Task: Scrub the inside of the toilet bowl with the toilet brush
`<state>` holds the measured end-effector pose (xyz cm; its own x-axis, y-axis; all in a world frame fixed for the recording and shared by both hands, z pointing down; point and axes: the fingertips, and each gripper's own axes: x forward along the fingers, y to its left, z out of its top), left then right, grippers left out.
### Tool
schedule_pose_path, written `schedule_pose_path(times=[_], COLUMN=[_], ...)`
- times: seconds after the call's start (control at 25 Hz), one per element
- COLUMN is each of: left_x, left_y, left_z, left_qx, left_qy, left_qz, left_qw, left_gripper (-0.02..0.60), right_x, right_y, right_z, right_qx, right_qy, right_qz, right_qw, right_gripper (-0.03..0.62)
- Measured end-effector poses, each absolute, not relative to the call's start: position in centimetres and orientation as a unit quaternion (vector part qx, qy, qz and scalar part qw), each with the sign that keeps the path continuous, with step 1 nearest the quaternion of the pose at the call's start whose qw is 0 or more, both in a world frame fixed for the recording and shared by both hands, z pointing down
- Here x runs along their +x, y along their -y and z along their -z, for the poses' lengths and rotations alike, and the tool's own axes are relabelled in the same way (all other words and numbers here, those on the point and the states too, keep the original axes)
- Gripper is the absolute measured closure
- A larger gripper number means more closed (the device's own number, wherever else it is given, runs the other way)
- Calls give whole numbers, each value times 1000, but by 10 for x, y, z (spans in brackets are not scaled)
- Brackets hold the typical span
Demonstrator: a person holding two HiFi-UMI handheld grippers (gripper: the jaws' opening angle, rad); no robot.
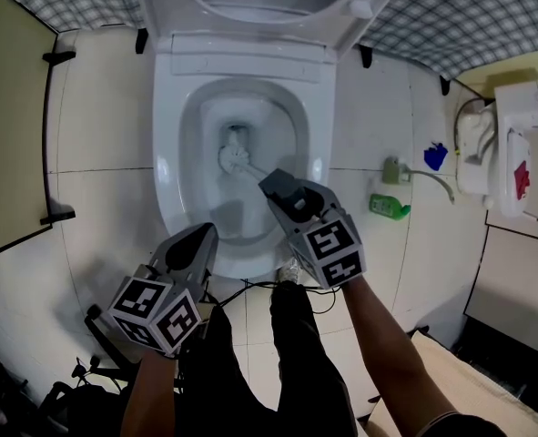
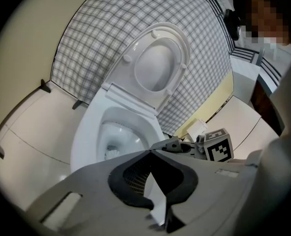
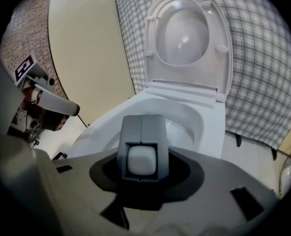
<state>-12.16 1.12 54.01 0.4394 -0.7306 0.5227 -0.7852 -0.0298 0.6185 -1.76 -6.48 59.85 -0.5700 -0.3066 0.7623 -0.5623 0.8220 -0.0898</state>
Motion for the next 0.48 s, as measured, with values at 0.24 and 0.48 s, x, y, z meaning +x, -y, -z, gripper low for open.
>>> schedule_pose_path(times=[0.24, 0.48], left_x=[-119, -127], left_y=[-15, -25], left_z=[-537, -538], left_qx=[719, 714], left_qy=[526, 532], left_qz=[-27, -23], left_qw=[453, 455], left_gripper=[574, 574], right_x=[-7, -17], right_y=[64, 89], right_z=[-566, -556], right_qx=[243, 247], right_qy=[865, 864], right_qz=[-112, -45], right_qw=[425, 436], right_gripper=[402, 402])
